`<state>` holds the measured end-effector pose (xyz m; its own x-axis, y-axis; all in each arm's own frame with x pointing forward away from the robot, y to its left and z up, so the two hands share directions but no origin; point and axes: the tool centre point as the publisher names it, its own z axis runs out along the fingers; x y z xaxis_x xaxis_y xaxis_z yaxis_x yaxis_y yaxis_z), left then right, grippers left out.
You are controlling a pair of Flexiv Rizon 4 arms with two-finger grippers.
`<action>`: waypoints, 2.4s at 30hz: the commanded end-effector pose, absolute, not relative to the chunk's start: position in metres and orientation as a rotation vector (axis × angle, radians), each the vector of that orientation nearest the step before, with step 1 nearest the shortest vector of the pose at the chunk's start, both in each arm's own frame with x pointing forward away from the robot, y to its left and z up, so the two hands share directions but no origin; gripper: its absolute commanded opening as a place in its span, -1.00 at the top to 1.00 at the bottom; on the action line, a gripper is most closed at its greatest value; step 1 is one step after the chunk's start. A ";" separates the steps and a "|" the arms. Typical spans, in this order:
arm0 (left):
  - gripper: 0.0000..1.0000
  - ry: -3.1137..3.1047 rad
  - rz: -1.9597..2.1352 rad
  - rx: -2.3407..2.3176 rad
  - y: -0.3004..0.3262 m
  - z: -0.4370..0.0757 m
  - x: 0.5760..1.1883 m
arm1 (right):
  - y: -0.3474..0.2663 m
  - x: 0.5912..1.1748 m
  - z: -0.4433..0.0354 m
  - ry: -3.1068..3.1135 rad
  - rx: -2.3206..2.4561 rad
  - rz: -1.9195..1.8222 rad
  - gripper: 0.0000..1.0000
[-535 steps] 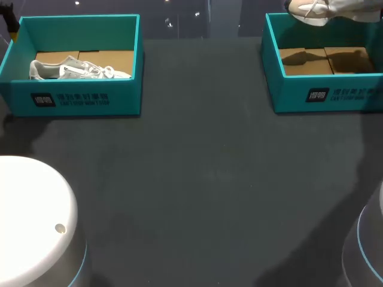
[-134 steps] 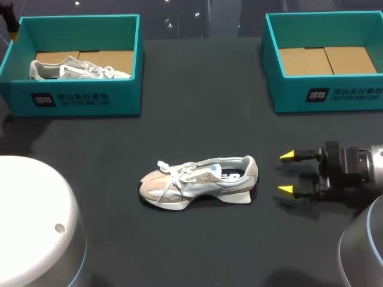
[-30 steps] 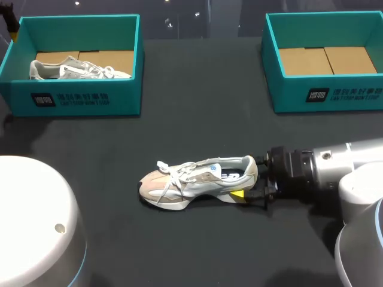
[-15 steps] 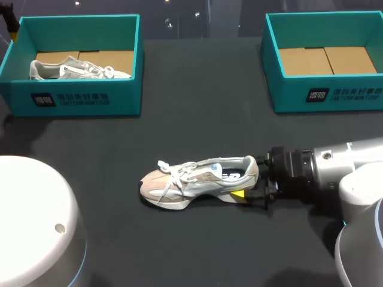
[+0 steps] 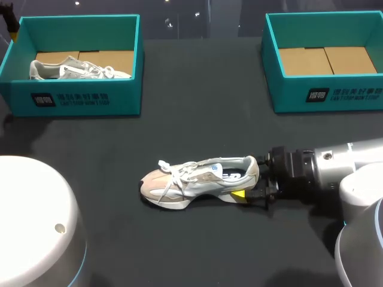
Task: Take the shoe out of the shoebox, open the shoe tongue, remove and reinsert the insole, then place the shoe into the shoebox
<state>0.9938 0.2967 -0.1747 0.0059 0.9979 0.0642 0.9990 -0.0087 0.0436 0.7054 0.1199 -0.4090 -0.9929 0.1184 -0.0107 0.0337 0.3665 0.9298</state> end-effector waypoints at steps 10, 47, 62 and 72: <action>-1.00 -2.359 -0.170 -2.116 0.284 -0.169 0.971 | 0.117 0.705 -0.410 2.537 0.143 1.716 1.00; -1.00 -2.874 0.252 -0.780 0.157 -0.168 0.869 | 0.117 0.705 -0.410 2.537 0.143 1.716 1.00; -1.00 -3.058 0.272 -0.501 0.126 -0.181 0.789 | 0.117 0.705 -0.410 2.537 0.143 1.716 1.00; -1.00 -2.999 0.225 0.127 0.079 -0.180 0.764 | 0.117 0.705 -0.410 2.537 0.143 1.716 1.00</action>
<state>0.7719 0.0899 -0.1767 -0.9925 0.0666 0.1026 0.0472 0.9823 -0.1814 0.7053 0.1187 -0.4090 -0.9928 0.1191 -0.0108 0.0339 0.3670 0.9296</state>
